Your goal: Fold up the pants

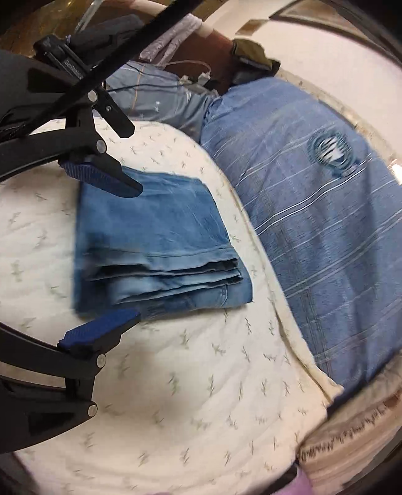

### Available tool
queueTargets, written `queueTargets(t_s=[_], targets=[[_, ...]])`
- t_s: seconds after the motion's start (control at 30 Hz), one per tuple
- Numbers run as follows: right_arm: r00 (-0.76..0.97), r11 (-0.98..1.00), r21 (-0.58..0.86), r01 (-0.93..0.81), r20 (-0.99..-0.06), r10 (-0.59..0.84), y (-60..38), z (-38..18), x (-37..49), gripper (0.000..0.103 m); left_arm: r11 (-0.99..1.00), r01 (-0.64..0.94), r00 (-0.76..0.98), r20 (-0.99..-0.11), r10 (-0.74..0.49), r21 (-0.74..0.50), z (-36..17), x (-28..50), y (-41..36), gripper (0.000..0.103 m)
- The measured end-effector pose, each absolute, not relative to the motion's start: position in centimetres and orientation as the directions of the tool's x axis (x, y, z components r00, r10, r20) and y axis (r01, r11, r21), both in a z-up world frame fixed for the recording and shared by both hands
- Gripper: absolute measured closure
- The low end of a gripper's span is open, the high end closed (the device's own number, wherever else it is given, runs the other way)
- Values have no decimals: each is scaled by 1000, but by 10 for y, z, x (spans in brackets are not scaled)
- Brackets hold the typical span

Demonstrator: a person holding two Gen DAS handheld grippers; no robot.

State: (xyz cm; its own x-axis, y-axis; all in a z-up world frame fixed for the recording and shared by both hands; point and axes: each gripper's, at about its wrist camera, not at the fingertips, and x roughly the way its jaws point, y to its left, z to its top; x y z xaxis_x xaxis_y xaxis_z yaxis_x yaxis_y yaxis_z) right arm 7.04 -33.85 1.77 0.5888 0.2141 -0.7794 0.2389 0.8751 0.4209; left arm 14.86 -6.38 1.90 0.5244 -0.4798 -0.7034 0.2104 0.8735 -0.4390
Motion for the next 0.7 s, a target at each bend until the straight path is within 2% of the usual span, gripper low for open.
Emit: queueTargets(t_s=[0.03, 0.1, 0.23, 0.3, 0.37, 0.47, 0.53, 0.6, 0.7], targets=[[580, 875, 420, 241, -785, 216, -340, 10, 82, 27, 880, 203, 508, -722, -469, -429, 11, 161, -67, 42], [578, 879, 411, 240, -788, 211, -341, -4, 88, 42, 899, 191, 497, -751, -436, -395, -2, 172, -70, 42], [572, 890, 393, 232, -795, 202, -341, -28, 83, 48, 907, 156, 465, -780, -418, -392, -38, 179, -70, 44], [577, 907, 361, 216, -797, 180, -338, -23, 84, 66, 905, 148, 473, -775, -419, -399, -39, 182, -71, 48], [570, 922, 326, 210, -807, 156, -337, -18, 85, 73, 912, 178, 483, -775, -408, -370, -34, 182, -76, 55], [562, 924, 326, 201, -811, 163, -337, -18, 85, 79, 925, 194, 507, -774, -378, -326, -33, 177, -84, 65], [565, 928, 316, 197, -810, 156, -335, -15, 84, 84, 931, 196, 523, -770, -366, -309, -30, 175, -86, 77], [580, 931, 311, 189, -801, 150, -334, -7, 80, 90, 929, 197, 532, -761, -370, -314, -26, 174, -86, 83], [586, 935, 306, 182, -797, 146, -334, -3, 76, 90, 928, 202, 533, -760, -372, -312, -25, 167, -84, 83]])
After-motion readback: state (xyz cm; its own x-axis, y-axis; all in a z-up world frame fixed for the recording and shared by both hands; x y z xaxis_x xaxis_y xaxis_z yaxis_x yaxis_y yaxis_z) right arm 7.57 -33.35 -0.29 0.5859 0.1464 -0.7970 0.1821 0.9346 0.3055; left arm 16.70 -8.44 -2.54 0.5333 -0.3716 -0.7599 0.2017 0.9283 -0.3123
